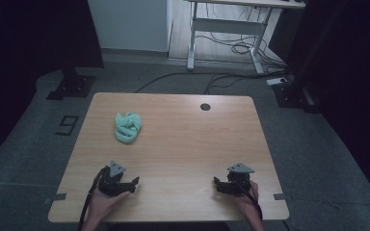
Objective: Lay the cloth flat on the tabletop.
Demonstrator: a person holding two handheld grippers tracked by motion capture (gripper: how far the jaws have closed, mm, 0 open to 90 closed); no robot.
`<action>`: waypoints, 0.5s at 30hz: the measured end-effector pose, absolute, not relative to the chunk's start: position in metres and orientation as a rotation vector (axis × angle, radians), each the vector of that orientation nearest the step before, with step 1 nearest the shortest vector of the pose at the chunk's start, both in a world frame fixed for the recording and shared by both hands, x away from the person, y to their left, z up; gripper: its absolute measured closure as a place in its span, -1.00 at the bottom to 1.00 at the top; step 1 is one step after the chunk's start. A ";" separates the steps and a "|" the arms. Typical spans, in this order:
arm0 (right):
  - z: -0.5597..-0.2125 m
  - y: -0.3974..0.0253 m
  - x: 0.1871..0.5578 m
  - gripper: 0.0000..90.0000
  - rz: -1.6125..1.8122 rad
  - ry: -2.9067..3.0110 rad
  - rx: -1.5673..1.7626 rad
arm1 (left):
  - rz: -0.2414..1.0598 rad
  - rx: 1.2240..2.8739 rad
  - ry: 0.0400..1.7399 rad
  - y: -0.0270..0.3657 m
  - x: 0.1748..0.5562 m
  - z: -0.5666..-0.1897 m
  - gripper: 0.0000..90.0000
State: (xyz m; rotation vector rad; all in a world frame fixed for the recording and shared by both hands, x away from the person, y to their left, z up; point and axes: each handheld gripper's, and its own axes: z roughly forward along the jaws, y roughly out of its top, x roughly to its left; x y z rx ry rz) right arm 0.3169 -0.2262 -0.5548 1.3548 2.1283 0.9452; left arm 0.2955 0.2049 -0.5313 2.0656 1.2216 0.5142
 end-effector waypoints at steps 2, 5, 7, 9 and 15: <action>-0.555 -0.226 0.317 -0.69 0.945 2.128 1.353 | 0.510 2.072 1.217 0.204 0.295 -0.532 -0.57; -0.555 -0.225 0.316 -0.68 0.939 2.126 1.344 | 0.507 2.079 1.212 0.202 0.295 -0.532 -0.55; -0.555 -0.225 0.316 -0.68 0.939 2.125 1.344 | 0.509 2.073 1.213 0.202 0.295 -0.532 -0.55; -0.555 -0.225 0.316 -0.68 0.939 2.124 1.346 | 0.506 2.068 1.213 0.202 0.295 -0.531 -0.55; -0.555 -0.226 0.316 -0.68 0.946 2.131 1.350 | 0.513 2.045 1.198 0.202 0.299 -0.522 -0.56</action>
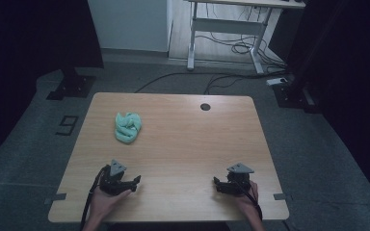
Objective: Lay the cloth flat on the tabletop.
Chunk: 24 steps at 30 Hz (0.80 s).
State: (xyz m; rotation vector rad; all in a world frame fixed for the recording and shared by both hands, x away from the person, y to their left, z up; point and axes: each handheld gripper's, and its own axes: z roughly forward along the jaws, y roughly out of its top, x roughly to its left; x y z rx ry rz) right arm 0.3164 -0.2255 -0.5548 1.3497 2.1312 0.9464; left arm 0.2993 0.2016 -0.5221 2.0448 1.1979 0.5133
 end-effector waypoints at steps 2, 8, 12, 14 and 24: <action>-0.555 -0.226 0.318 -0.67 0.958 2.139 1.361 | 0.531 2.032 1.209 0.203 0.304 -0.520 -0.56; -0.555 -0.223 0.320 -0.66 0.963 2.148 1.344 | 0.538 2.030 1.236 0.207 0.320 -0.522 -0.56; -0.555 -0.221 0.321 -0.66 0.965 2.153 1.339 | 0.548 2.006 1.253 0.212 0.336 -0.519 -0.55; -0.555 -0.221 0.321 -0.65 0.963 2.153 1.336 | 0.550 1.993 1.259 0.215 0.348 -0.516 -0.54; -0.555 -0.219 0.317 -0.64 0.968 2.160 1.326 | 0.563 1.962 1.299 0.222 0.414 -0.510 -0.64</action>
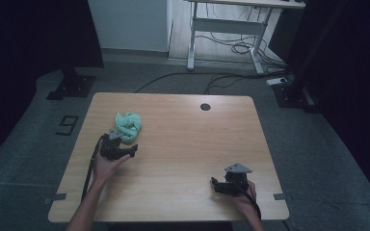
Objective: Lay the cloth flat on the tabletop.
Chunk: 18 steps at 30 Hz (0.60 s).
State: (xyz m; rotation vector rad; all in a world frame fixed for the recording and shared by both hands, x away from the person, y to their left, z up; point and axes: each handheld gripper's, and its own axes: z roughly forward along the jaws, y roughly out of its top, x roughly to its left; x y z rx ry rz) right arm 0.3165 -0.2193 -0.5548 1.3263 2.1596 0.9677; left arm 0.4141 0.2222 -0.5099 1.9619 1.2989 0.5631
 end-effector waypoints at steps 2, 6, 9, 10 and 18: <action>-0.555 -0.220 0.316 -0.64 0.970 2.162 1.327 | 0.578 1.958 1.304 0.222 0.424 -0.511 -0.65; -0.555 -0.220 0.315 -0.64 0.971 2.162 1.326 | 0.591 1.970 1.339 0.221 0.443 -0.511 -0.66; -0.555 -0.220 0.315 -0.64 0.970 2.163 1.326 | 0.589 1.962 1.340 0.222 0.450 -0.510 -0.65; -0.555 -0.220 0.314 -0.64 0.970 2.162 1.327 | 0.597 1.979 1.331 0.220 0.457 -0.510 -0.65; -0.555 -0.220 0.314 -0.66 0.967 2.161 1.330 | 0.632 1.998 1.381 0.217 0.477 -0.521 -0.59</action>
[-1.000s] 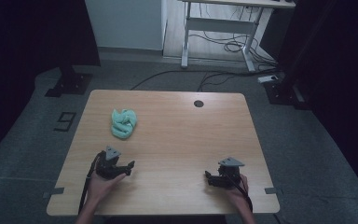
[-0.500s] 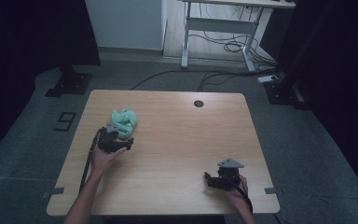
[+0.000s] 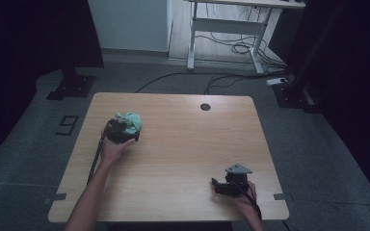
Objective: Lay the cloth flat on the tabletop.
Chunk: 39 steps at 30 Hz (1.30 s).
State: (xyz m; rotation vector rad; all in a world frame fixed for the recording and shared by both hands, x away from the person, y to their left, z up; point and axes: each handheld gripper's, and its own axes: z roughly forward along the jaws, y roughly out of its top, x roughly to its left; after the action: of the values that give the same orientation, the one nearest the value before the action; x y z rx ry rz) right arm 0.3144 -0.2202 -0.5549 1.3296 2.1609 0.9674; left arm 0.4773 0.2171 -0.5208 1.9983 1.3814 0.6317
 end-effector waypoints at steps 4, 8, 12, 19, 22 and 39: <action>-0.555 -0.221 0.315 -0.66 0.971 2.167 1.328 | 0.657 2.017 1.397 0.218 0.481 -0.528 -0.40; -0.555 -0.221 0.315 -0.66 0.971 2.166 1.329 | 0.663 2.022 1.416 0.220 0.484 -0.532 -0.05; -0.555 -0.221 0.314 -0.66 0.970 2.164 1.330 | 0.655 2.036 1.409 0.223 0.483 -0.531 0.33; -0.555 -0.224 0.313 -0.65 0.969 2.158 1.337 | 0.613 2.003 1.328 0.225 0.462 -0.512 0.65; -0.555 -0.224 0.314 -0.64 0.970 2.156 1.337 | 0.602 1.977 1.263 0.222 0.441 -0.498 0.65; -0.555 -0.226 0.311 -0.61 0.966 2.142 1.348 | 0.521 1.907 1.070 0.210 0.359 -0.478 0.66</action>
State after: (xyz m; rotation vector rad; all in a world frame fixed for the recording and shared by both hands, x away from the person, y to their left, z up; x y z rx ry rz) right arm 0.3107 -0.2260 -0.5549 1.3477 2.1422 0.9661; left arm 0.3590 0.2095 -0.4781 1.9075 1.0702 0.5209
